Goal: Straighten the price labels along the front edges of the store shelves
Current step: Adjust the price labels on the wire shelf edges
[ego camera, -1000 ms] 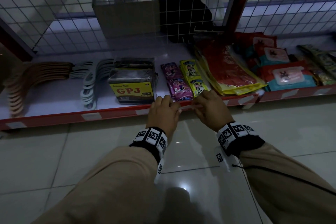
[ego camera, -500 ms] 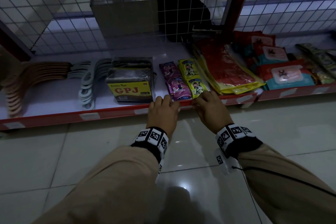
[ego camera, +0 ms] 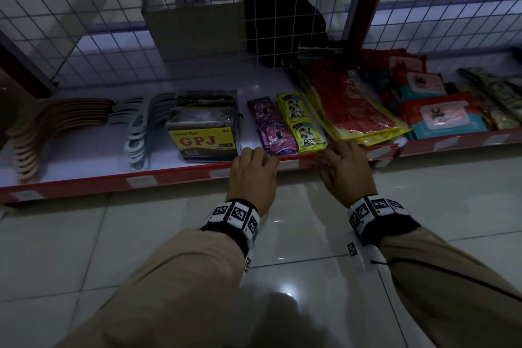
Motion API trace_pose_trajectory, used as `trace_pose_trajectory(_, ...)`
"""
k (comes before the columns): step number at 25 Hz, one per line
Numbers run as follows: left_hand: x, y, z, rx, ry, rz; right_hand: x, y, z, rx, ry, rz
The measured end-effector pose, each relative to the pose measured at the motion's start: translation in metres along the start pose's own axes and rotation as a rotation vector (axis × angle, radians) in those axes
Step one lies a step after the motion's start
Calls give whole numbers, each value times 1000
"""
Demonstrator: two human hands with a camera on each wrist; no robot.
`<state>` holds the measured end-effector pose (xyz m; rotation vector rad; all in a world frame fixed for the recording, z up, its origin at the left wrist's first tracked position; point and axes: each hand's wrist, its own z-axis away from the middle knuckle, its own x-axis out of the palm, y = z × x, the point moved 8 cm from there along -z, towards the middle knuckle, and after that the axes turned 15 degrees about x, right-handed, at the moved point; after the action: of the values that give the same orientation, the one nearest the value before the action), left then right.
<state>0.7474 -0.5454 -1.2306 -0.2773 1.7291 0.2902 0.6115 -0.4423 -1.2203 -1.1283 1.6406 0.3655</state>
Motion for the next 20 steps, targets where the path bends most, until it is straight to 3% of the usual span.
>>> trace_pose_trajectory(5, -4, 23, -13, 58, 51, -9, -6, 21, -1, 65, 33, 33)
trace_pose_trajectory(10, 14, 66, -31, 230, -45, 75, 0, 29, 2, 33, -4, 27)
trace_pose_trajectory(20, 16, 71, -39, 149, -30, 111, 0, 38, 5, 1, 26, -10)
